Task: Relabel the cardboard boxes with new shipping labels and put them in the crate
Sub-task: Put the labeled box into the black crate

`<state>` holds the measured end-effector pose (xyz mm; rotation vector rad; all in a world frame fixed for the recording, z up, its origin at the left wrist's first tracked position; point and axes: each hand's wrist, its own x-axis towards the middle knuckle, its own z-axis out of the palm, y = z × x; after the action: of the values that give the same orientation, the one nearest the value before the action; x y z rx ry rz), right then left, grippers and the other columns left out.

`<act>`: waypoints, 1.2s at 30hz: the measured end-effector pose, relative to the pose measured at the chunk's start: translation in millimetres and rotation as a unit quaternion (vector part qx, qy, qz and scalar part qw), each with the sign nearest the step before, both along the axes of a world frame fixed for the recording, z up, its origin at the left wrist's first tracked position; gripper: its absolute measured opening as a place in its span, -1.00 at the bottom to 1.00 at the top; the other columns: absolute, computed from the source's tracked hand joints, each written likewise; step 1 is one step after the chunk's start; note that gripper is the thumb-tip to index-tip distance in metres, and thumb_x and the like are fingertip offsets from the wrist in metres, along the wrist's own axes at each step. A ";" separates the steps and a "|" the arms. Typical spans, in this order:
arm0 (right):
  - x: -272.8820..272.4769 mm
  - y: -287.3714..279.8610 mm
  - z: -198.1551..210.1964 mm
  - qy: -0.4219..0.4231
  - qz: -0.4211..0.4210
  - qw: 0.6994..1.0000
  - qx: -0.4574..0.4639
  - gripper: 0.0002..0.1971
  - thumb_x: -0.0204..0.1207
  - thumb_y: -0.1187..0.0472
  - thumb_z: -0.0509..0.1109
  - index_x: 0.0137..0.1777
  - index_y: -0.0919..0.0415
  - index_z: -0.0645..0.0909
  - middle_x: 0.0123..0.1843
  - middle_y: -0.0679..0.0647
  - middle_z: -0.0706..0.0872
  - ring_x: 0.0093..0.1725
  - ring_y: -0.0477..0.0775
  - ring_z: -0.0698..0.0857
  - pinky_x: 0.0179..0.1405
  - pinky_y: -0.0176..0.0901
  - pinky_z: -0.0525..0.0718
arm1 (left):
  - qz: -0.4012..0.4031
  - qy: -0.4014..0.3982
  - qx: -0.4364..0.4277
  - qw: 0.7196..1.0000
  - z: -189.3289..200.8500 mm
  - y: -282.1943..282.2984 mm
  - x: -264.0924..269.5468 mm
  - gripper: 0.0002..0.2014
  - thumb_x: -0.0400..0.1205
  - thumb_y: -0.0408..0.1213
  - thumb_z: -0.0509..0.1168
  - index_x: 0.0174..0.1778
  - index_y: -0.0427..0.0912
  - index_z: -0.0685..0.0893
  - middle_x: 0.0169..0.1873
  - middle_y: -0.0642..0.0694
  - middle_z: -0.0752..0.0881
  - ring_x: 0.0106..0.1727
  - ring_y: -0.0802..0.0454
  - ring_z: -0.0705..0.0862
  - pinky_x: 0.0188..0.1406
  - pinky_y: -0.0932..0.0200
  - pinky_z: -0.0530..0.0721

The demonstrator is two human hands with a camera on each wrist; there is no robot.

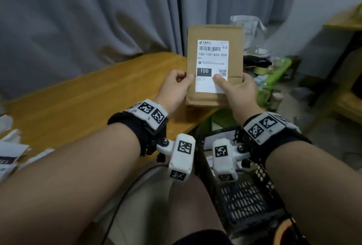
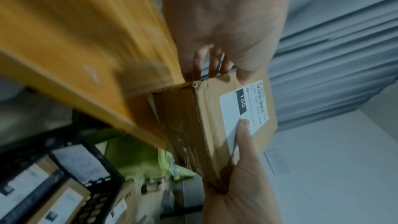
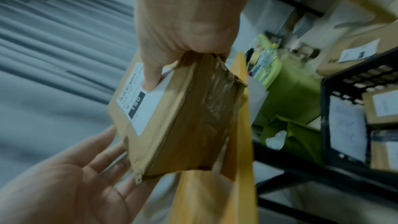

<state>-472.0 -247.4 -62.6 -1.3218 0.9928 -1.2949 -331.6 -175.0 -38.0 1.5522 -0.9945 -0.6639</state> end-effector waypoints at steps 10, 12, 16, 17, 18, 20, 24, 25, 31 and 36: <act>-156.5 -52.6 -62.9 0.023 -0.141 0.989 0.030 -0.48 0.30 0.16 0.63 0.22 0.32 0.60 0.07 0.09 0.79 -0.01 -0.04 0.79 -0.04 -0.21 0.78 | -0.154 0.047 0.067 0.985 -62.9 -80.2 -156.5 -0.56 0.67 -0.13 0.23 0.44 -0.18 0.38 0.11 0.04 0.60 0.13 0.12 0.61 0.14 0.23 0.59; -171.2 -56.2 -96.4 0.086 -0.147 0.983 0.064 -0.42 0.21 -0.06 0.64 0.21 0.15 0.63 0.03 -0.04 0.79 -0.01 -0.09 0.77 0.04 -0.11 0.77 | -0.165 0.044 0.106 0.980 -94.4 -84.2 -166.3 -0.55 0.67 -0.09 0.23 0.46 -0.16 0.38 0.19 0.02 0.59 0.20 0.09 0.59 0.18 0.20 0.59; -177.2 -63.6 -164.3 0.133 -0.134 0.973 0.134 -0.39 0.13 -0.13 0.66 0.15 0.11 0.62 0.02 -0.05 0.79 0.00 -0.05 0.77 0.11 0.03 0.75 | -0.148 0.035 0.178 0.972 -158.2 -92.7 -164.9 -0.69 0.67 -0.08 0.22 0.28 -0.12 0.52 0.10 -0.02 0.68 0.15 0.01 0.66 0.16 0.04 0.68; -175.5 -65.7 -181.2 0.140 -0.125 0.971 0.151 -0.41 0.16 -0.06 0.67 0.15 0.14 0.61 0.03 -0.03 0.78 0.00 -0.04 0.77 0.12 0.02 0.75 | -0.153 0.026 0.198 0.968 -173.0 -93.6 -162.0 -0.78 0.68 -0.11 0.19 0.18 -0.09 0.56 0.04 -0.01 0.70 0.11 -0.02 0.69 0.18 0.01 0.68; -173.6 -67.1 -198.0 0.153 -0.117 0.967 0.169 -0.40 0.16 -0.05 0.67 0.16 0.15 0.61 0.03 -0.02 0.78 0.00 -0.03 0.77 0.12 0.03 0.75 | -0.164 0.023 0.214 0.963 -188.1 -93.9 -159.1 -0.82 0.70 -0.13 0.16 0.11 -0.08 0.60 -0.02 -0.02 0.72 0.08 -0.03 0.70 0.15 0.06 0.68; -171.0 -70.6 -233.6 0.184 -0.107 0.956 0.204 -0.36 0.10 -0.11 0.66 0.16 0.16 0.62 0.04 0.00 0.79 0.00 0.01 0.77 0.13 0.05 0.74 | -0.186 0.031 0.261 0.947 -219.6 -94.5 -153.7 -0.73 0.73 -0.14 0.11 0.08 -0.18 0.68 -0.05 -0.06 0.74 0.00 0.01 0.70 0.02 0.24 0.65; -168.5 -72.5 -302.7 0.220 -0.115 0.922 0.296 -0.40 0.13 -0.10 0.64 0.13 0.21 0.68 0.00 0.04 0.81 -0.03 0.04 0.78 0.09 0.09 0.75 | -0.202 0.040 0.365 0.908 -276.5 -101.6 -145.9 -0.73 0.73 -0.03 0.08 0.14 -0.06 0.61 0.13 -0.02 0.68 0.19 0.00 0.63 0.34 0.03 0.54; -167.9 -70.7 -318.0 0.223 -0.131 0.907 0.331 -0.39 0.13 -0.12 0.63 0.12 0.21 0.68 0.01 0.05 0.81 -0.02 0.07 0.78 0.11 0.09 0.74 | -0.208 0.022 0.380 0.901 -288.3 -106.6 -144.7 -0.70 0.72 0.01 0.08 0.20 -0.06 0.57 0.21 -0.03 0.64 0.28 -0.04 0.60 0.41 -0.02 0.49; -156.4 -60.7 -390.5 0.218 -0.232 0.800 0.509 -0.30 0.17 -0.21 0.59 0.18 0.27 0.60 0.11 0.16 0.74 0.12 0.26 0.71 0.16 0.13 0.69 | -0.222 -0.103 0.400 0.883 -327.1 -143.2 -133.4 -0.75 0.74 -0.14 0.06 -0.29 0.00 0.37 -0.11 -0.21 0.47 -0.04 -0.06 0.54 -0.02 0.09 0.44; -140.4 -66.9 -433.7 0.191 -0.271 0.750 0.572 -0.41 0.23 -0.14 0.59 0.15 0.22 0.62 0.15 0.16 0.73 0.14 0.26 0.69 0.17 0.12 0.68 | -0.233 -0.109 0.433 0.864 -371.5 -167.7 -110.1 -0.70 0.72 -0.14 0.08 -0.03 -0.28 0.60 0.03 -0.26 0.64 0.21 -0.25 0.59 0.14 0.03 0.52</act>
<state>-612.4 -314.3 -496.2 -0.2867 2.1064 -0.4843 -441.7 -342.7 -409.5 2.2125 -1.3604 -1.4412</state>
